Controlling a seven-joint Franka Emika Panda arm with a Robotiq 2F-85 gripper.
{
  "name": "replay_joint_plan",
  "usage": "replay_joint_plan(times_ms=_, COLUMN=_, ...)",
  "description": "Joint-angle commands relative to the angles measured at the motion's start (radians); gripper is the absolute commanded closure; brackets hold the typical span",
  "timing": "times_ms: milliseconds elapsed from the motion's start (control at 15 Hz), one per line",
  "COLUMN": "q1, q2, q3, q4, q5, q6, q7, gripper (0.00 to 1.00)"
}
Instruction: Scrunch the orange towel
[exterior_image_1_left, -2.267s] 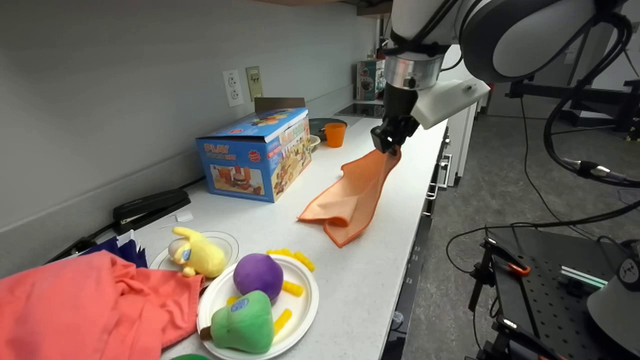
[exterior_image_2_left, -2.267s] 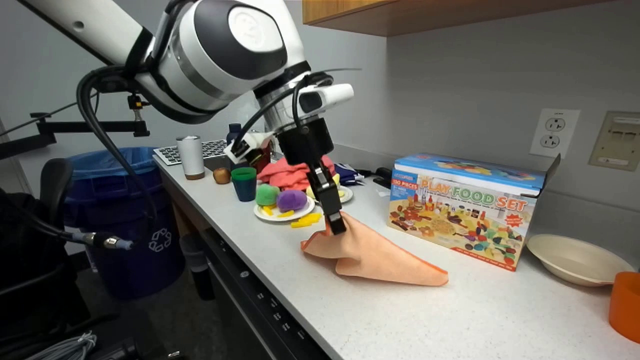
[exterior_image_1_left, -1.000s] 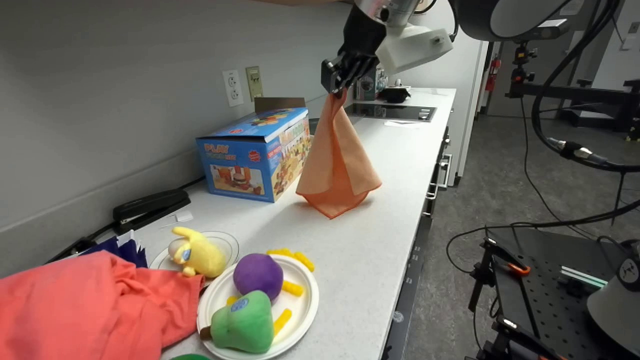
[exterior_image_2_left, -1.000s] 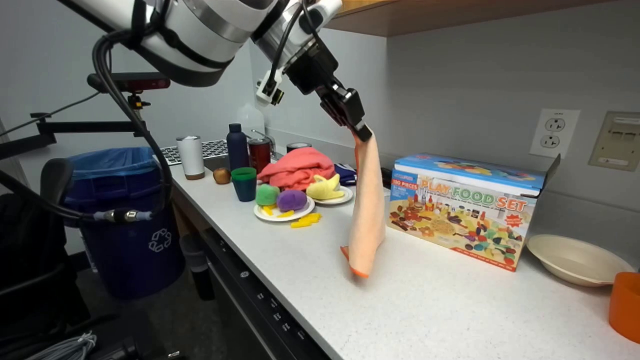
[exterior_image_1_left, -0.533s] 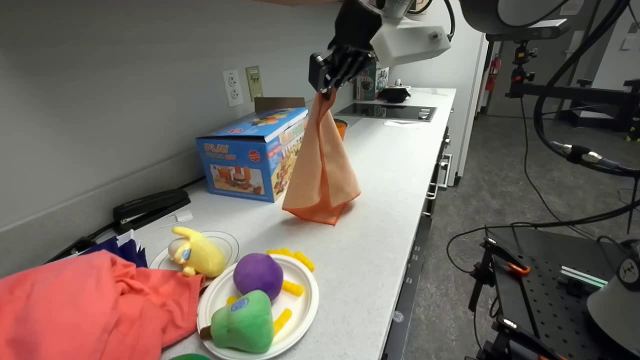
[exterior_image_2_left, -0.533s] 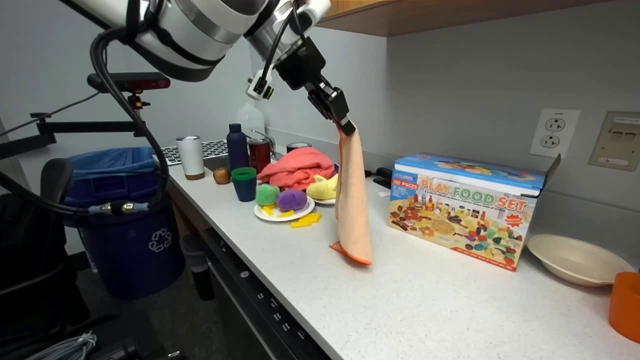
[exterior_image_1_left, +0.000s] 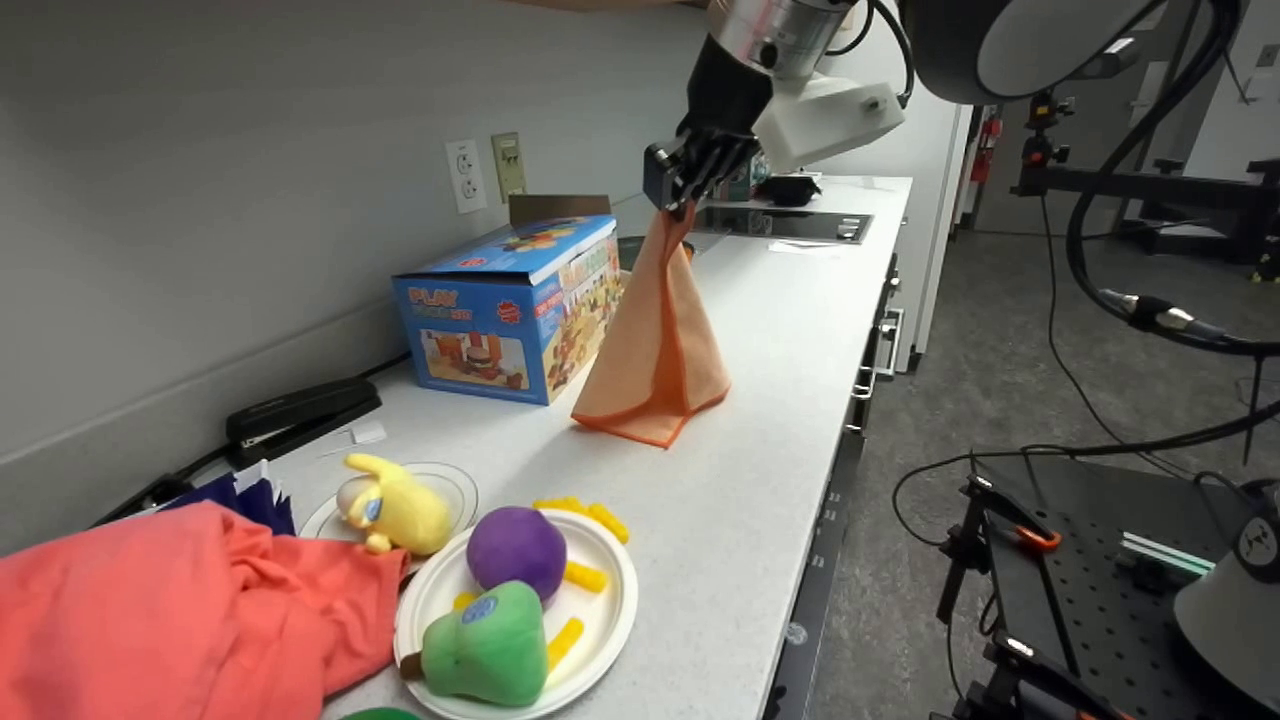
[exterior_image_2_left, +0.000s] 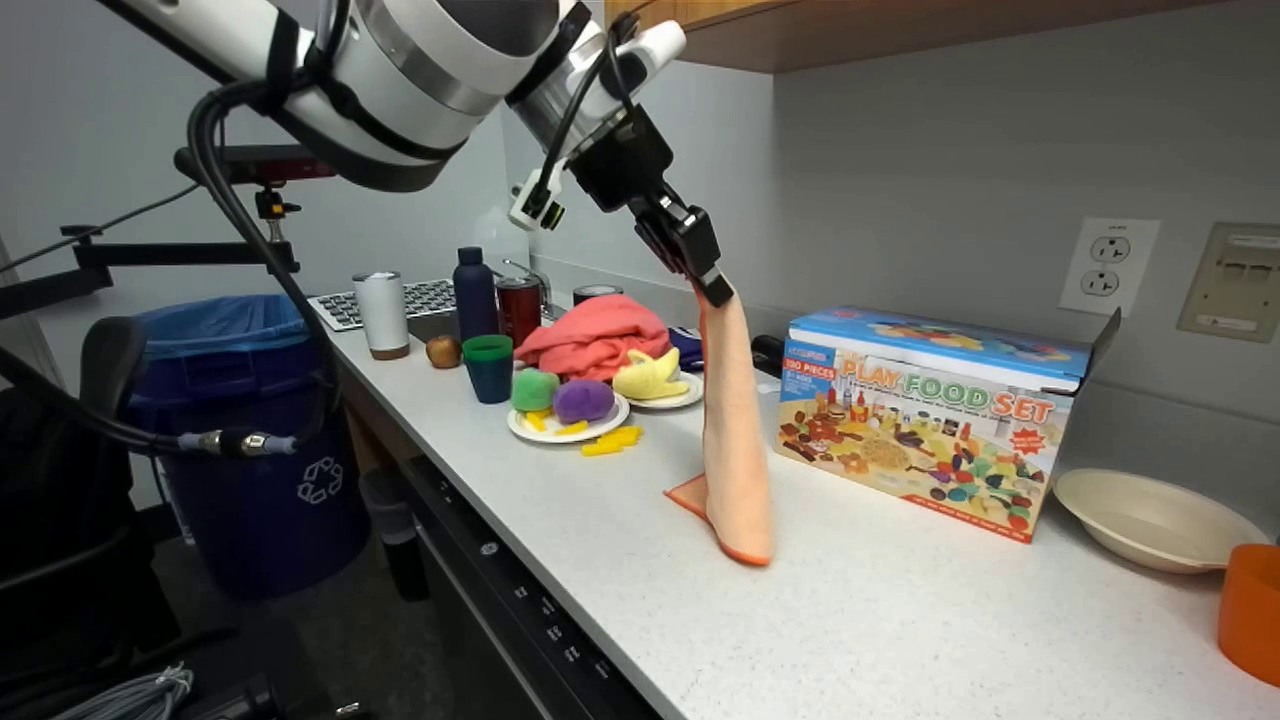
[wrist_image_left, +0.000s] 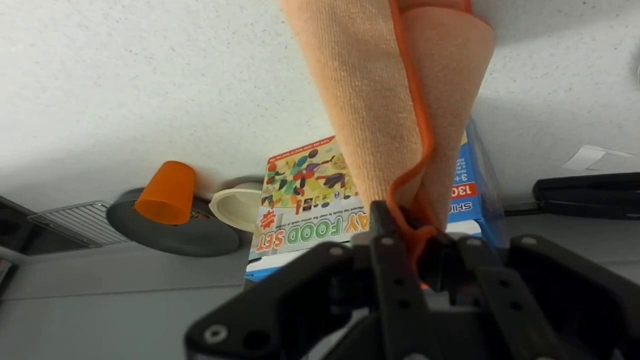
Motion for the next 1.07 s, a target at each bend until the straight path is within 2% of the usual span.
replay_joint_plan(times_ms=0, q1=0.014, q2=-0.021, q3=0.006, q4=-0.005, q5=0.019, q6=0.007, q7=-0.014, gripper=0.99)
replay_joint_plan(times_ms=200, q1=0.046, q2=-0.042, q3=0.002, q4=0.007, q5=0.064, q6=-0.005, q7=-0.054, gripper=0.99)
replay_joint_plan(times_ms=467, q1=0.105, q2=-0.072, q3=-0.008, q4=0.050, q5=0.215, q6=-0.082, q7=-0.205, gripper=0.99)
replay_joint_plan(times_ms=1000, q1=0.123, q2=-0.135, q3=0.015, q4=0.124, q5=0.332, q6=-0.260, q7=-0.358, gripper=0.99)
